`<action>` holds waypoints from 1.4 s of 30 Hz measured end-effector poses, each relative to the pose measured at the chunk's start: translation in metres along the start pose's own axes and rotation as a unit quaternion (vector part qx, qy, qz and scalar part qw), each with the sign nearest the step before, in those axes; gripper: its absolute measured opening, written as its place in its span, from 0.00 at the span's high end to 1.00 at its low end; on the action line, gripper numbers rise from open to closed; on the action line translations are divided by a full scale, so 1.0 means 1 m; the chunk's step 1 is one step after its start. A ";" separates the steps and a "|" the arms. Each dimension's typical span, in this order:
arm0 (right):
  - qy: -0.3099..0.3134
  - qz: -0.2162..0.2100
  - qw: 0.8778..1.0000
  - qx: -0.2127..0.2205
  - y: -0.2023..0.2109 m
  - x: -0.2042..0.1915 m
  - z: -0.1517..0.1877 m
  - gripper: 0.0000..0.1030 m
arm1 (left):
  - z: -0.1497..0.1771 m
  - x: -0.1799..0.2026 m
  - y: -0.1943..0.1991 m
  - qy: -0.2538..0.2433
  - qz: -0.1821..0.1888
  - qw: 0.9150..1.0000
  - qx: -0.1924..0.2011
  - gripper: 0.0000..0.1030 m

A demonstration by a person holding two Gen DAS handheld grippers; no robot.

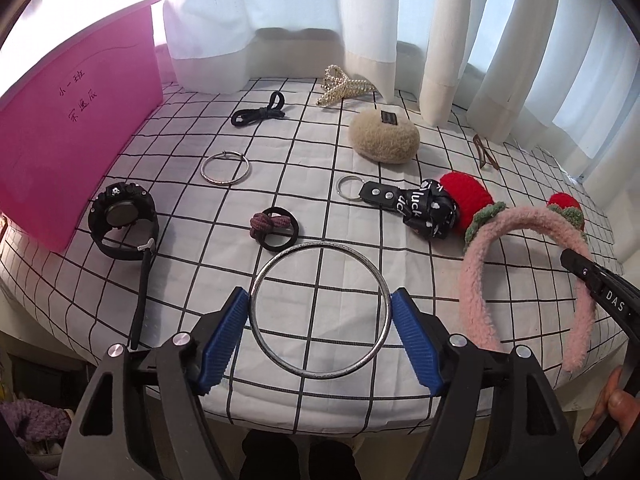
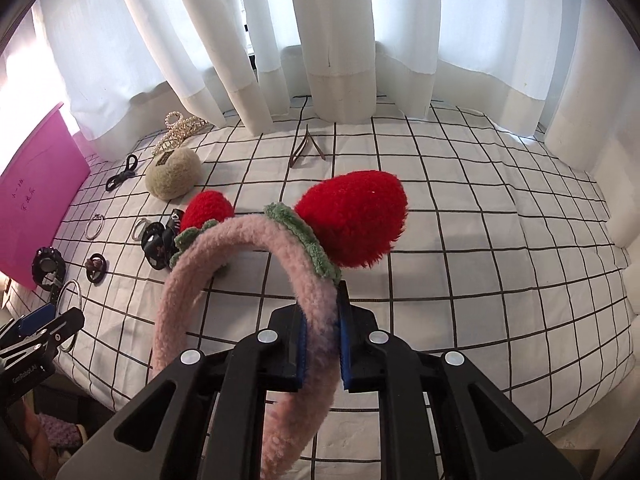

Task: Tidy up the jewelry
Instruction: 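Carry the headband with the right tool over the pink tub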

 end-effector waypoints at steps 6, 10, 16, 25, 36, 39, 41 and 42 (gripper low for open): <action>0.012 -0.006 1.000 0.028 0.024 -0.003 -0.027 0.88 | -0.022 -0.005 0.023 0.007 0.002 1.000 0.026 0.31; 0.021 -0.017 0.998 0.052 0.043 -0.007 -0.049 0.88 | -0.039 -0.011 0.040 0.025 0.004 0.999 0.043 0.31; 0.044 -0.057 0.993 0.090 0.063 -0.028 -0.086 0.88 | -0.064 -0.024 0.075 0.043 -0.013 0.995 0.088 0.31; 0.087 -0.147 0.977 0.131 0.075 -0.118 -0.142 0.88 | -0.106 -0.081 0.133 0.075 -0.051 0.984 0.156 0.31; 0.126 -0.237 0.951 0.152 0.056 -0.293 -0.205 0.88 | -0.163 -0.213 0.168 0.096 -0.104 0.969 0.204 0.31; 0.142 -0.252 0.946 0.148 0.044 -0.342 -0.216 0.88 | -0.172 -0.253 0.163 0.111 -0.117 0.967 0.199 0.31; 0.156 -0.257 0.943 0.142 0.034 -0.374 -0.222 0.88 | -0.176 -0.279 0.155 0.120 -0.124 0.966 0.192 0.31; 0.164 -0.259 0.942 0.139 0.033 -0.393 -0.224 0.88 | -0.176 -0.291 0.151 0.124 -0.127 0.966 0.188 0.31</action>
Point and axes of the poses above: each gripper's, at about its wrist camera, not at the fingertips, and y roughly against the way its jaws point, x to its right, z to its underside, the point moved 3 cm from there along -y, roughly the way its jaws point, and after that the axes turned 7 degrees about x, right-handed, at the moved point
